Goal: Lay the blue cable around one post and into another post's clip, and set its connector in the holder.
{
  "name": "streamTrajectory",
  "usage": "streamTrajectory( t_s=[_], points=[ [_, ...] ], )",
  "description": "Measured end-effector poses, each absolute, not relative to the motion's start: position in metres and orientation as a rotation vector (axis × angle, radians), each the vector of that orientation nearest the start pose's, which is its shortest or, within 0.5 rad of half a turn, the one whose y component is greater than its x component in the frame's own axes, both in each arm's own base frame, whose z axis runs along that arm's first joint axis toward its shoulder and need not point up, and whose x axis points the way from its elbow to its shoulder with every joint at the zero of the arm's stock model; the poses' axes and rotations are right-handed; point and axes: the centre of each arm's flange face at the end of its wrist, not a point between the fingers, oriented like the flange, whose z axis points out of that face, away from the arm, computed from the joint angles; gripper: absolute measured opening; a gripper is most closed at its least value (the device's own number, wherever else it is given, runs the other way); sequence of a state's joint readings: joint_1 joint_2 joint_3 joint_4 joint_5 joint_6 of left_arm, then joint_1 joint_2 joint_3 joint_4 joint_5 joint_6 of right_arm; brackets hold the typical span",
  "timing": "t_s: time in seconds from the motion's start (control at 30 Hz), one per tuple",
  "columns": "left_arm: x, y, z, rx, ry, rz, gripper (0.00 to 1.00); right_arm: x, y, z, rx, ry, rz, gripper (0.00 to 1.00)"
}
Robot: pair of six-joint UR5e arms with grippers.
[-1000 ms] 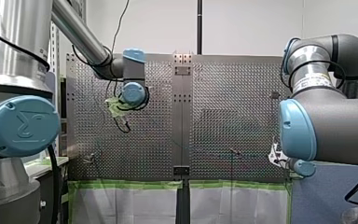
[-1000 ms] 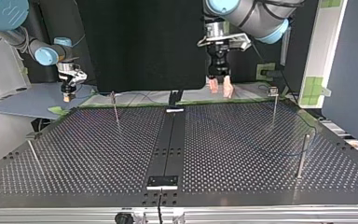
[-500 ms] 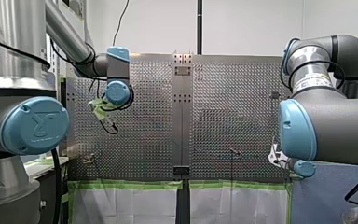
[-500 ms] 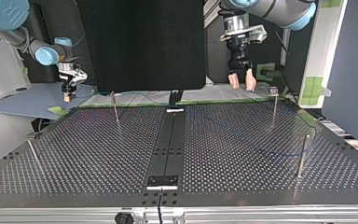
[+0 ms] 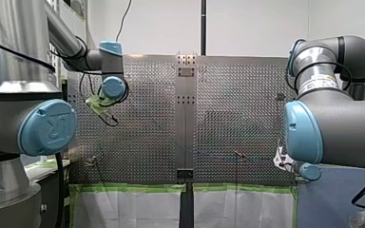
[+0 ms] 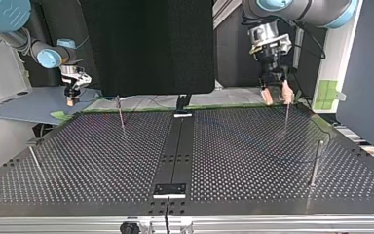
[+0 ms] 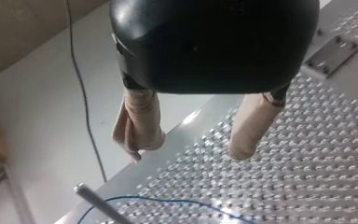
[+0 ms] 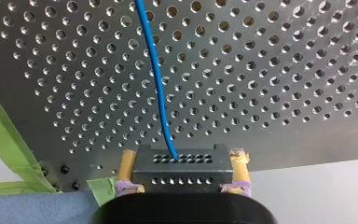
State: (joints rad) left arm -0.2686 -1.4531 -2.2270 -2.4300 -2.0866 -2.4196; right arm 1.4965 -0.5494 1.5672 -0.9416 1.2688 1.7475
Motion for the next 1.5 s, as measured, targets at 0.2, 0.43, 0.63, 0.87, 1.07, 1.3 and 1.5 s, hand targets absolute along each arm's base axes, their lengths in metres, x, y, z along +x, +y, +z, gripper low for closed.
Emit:
streamTrajectory(
  t_s=[0.2,0.43,0.63,0.87,1.07,1.3,1.5],
  points=[
    [0.375,-0.167,0.3,-0.852,1.163,-0.486,1.0,0.114,-0.666,-0.056,1.349,-1.31,1.471,0.0],
    [0.386,-0.14,0.299,-0.903,1.127,-0.397,1.0,0.114,-0.666,-0.057,1.35,-1.311,1.47,0.0],
    [0.394,-0.121,0.3,-0.91,1.112,-0.362,1.0,0.115,-0.666,-0.057,1.352,-1.309,1.469,0.0],
    [0.404,-0.1,0.303,-0.917,1.095,-0.322,1.0,0.115,-0.665,-0.057,1.353,-1.309,1.469,0.0],
    [0.417,-0.081,0.304,-0.925,1.084,-0.312,1.0,0.116,-0.665,-0.057,1.355,-1.308,1.47,0.0],
    [0.434,-0.059,0.3,-0.94,1.076,-0.322,1.0,0.117,-0.665,-0.057,1.355,-1.307,1.471,0.0],
    [0.447,-0.041,0.297,-0.958,1.065,-0.344,1.0,0.118,-0.665,-0.057,1.356,-1.307,1.472,0.0]
  ],
)
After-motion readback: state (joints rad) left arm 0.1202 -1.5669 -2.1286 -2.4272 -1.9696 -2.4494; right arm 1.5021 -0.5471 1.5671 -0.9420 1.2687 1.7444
